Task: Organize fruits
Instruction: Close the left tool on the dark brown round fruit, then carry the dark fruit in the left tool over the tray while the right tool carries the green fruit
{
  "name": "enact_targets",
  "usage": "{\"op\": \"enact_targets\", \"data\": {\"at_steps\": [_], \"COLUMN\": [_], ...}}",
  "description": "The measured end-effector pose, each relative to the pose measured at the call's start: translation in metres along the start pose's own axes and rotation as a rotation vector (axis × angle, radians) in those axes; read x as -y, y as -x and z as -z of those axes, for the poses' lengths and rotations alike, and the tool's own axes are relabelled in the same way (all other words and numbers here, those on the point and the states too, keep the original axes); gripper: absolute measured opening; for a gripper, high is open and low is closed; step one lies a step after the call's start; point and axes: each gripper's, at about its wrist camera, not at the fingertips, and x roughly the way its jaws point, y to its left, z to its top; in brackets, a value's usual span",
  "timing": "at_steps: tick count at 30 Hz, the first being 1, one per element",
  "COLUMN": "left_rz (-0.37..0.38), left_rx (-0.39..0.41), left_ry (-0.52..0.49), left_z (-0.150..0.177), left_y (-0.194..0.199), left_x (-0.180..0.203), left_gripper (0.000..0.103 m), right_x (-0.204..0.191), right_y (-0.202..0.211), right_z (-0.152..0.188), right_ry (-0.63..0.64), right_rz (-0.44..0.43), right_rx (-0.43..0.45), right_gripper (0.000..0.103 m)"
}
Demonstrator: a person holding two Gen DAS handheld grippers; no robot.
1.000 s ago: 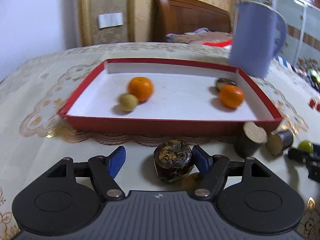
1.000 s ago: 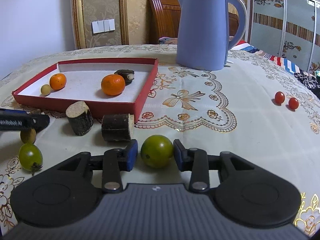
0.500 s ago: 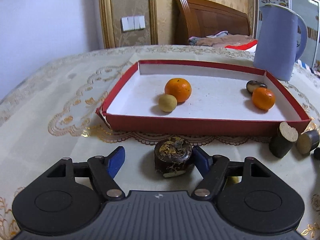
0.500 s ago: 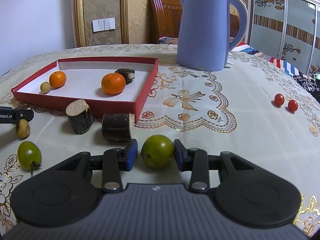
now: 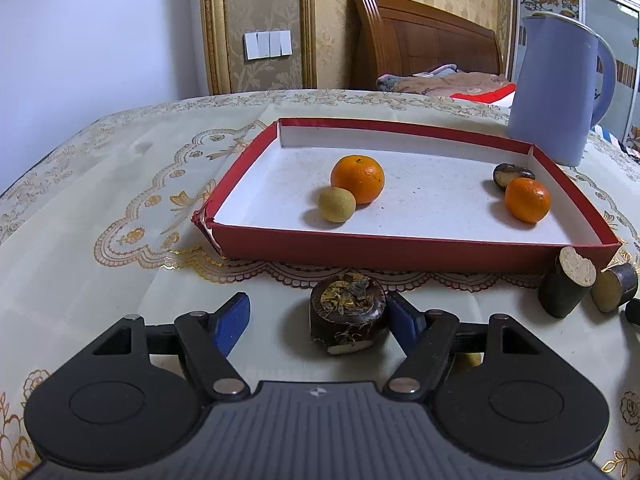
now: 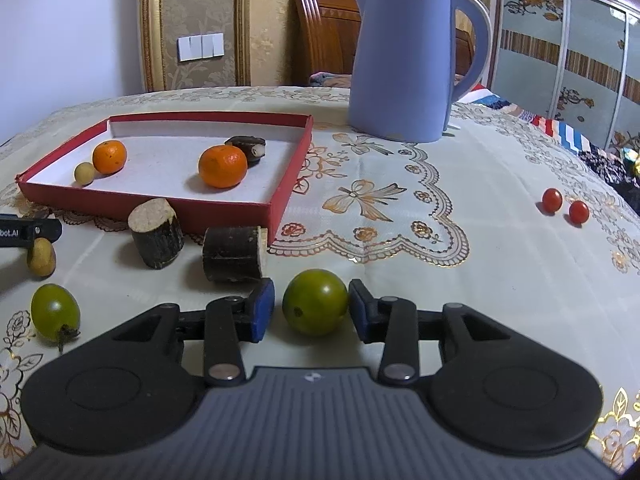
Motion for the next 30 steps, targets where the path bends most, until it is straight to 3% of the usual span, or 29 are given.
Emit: {"op": "enact_targets", "data": {"at_steps": [18, 23, 24, 26, 30], "left_rz": [0.005, 0.021, 0.024, 0.042, 0.043], "left_rx": [0.007, 0.020, 0.023, 0.027, 0.036], "left_ry": [-0.012, -0.049, -0.059, -0.072, -0.093], "left_z": [0.000, 0.002, 0.003, 0.003, 0.005], "left_y": [0.001, 0.002, 0.003, 0.005, 0.007], "left_x": [0.001, 0.007, 0.008, 0.010, 0.014], "left_gripper": [0.071, 0.056, 0.054, 0.041, 0.039], "right_x": [-0.003, -0.002, -0.002, -0.001, 0.003], "right_y": [0.001, 0.001, 0.002, 0.004, 0.008], "right_z": [0.001, 0.001, 0.001, 0.001, 0.002], "right_ry": [0.013, 0.009, 0.009, 0.001, -0.024], "right_rz": [0.017, 0.016, 0.018, 0.017, 0.017], "right_rx": [0.008, 0.010, 0.015, 0.028, 0.053], "right_gripper": [0.037, 0.036, 0.032, 0.030, 0.030]}}
